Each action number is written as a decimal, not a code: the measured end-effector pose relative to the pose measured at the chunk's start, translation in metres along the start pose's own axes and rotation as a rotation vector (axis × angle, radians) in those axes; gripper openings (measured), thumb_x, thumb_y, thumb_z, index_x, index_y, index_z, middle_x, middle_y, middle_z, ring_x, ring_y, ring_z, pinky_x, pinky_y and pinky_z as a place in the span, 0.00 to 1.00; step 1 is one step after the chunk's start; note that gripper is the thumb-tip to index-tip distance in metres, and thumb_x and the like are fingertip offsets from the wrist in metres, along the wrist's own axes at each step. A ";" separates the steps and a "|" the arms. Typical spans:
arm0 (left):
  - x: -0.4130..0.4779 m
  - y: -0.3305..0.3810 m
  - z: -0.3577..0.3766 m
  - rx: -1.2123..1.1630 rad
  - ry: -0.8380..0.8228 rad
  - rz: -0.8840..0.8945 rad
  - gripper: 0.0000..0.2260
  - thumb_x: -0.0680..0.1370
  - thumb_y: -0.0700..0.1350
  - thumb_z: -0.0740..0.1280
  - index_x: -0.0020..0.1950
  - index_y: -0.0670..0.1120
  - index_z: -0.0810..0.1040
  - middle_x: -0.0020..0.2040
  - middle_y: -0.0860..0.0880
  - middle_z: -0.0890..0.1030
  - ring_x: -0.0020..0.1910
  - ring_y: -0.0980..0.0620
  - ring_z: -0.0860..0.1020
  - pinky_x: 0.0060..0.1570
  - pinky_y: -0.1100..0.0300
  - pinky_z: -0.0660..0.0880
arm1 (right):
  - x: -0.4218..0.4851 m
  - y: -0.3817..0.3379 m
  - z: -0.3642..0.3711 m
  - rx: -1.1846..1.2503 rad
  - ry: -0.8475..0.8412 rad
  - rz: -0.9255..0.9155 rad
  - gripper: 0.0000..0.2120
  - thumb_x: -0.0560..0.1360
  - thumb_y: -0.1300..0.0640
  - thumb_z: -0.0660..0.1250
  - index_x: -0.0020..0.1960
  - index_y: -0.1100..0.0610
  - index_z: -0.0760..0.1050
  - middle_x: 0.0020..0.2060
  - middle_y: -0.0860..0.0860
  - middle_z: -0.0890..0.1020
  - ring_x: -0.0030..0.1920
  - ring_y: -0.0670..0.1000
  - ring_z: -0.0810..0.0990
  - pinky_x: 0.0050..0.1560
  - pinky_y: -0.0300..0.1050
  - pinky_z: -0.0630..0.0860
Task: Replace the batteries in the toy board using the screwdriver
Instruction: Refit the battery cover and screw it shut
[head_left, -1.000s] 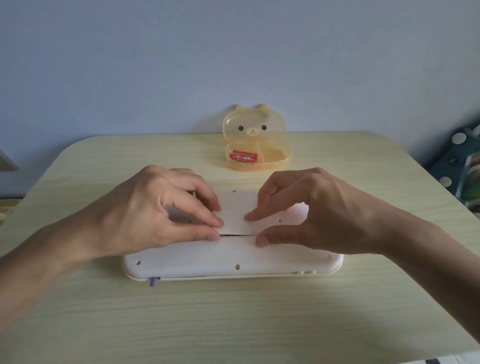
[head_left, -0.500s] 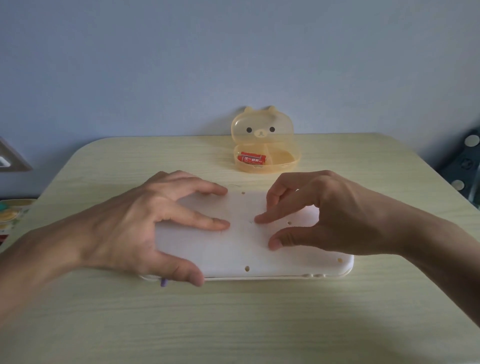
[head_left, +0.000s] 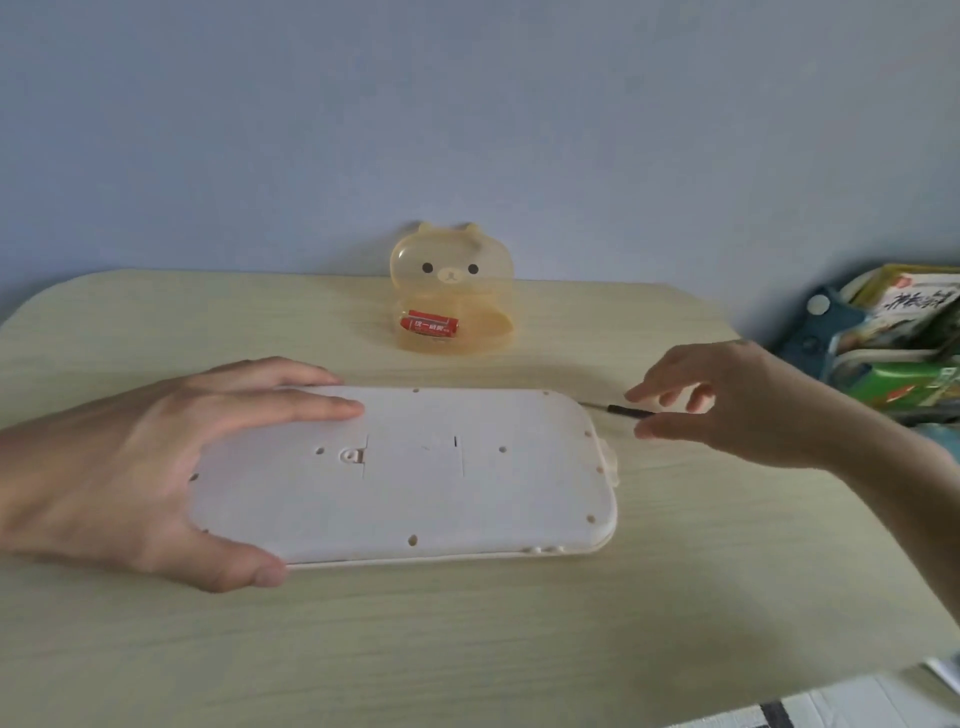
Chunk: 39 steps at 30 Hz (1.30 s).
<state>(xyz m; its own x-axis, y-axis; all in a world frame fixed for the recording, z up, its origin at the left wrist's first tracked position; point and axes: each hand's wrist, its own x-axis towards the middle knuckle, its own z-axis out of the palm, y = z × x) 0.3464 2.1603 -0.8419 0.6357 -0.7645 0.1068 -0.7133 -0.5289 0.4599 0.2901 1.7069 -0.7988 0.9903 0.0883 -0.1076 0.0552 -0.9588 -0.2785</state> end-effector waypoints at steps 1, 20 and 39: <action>0.002 0.000 0.001 -0.007 0.003 0.003 0.49 0.57 0.81 0.73 0.77 0.73 0.67 0.80 0.68 0.66 0.78 0.63 0.70 0.67 0.59 0.73 | 0.002 0.001 0.005 0.004 0.018 0.001 0.25 0.63 0.27 0.66 0.52 0.39 0.84 0.48 0.39 0.84 0.46 0.41 0.83 0.51 0.47 0.84; 0.023 0.028 0.010 0.068 -0.069 -0.036 0.48 0.62 0.80 0.72 0.80 0.72 0.61 0.83 0.70 0.56 0.82 0.71 0.55 0.82 0.60 0.58 | -0.013 -0.113 -0.009 0.508 0.281 -0.312 0.07 0.74 0.55 0.74 0.51 0.49 0.87 0.38 0.43 0.88 0.40 0.44 0.88 0.47 0.41 0.85; 0.025 0.034 0.010 0.074 -0.102 -0.049 0.48 0.62 0.79 0.72 0.79 0.74 0.57 0.81 0.72 0.55 0.82 0.69 0.55 0.81 0.59 0.60 | -0.013 -0.136 -0.005 0.318 0.188 -0.364 0.06 0.75 0.59 0.76 0.49 0.49 0.88 0.38 0.35 0.86 0.40 0.37 0.86 0.41 0.23 0.75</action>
<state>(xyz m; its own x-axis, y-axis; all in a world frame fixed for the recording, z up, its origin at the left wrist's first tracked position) 0.3349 2.1191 -0.8325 0.6398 -0.7685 -0.0062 -0.7042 -0.5894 0.3959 0.2705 1.8352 -0.7551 0.9216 0.3232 0.2152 0.3879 -0.7428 -0.5457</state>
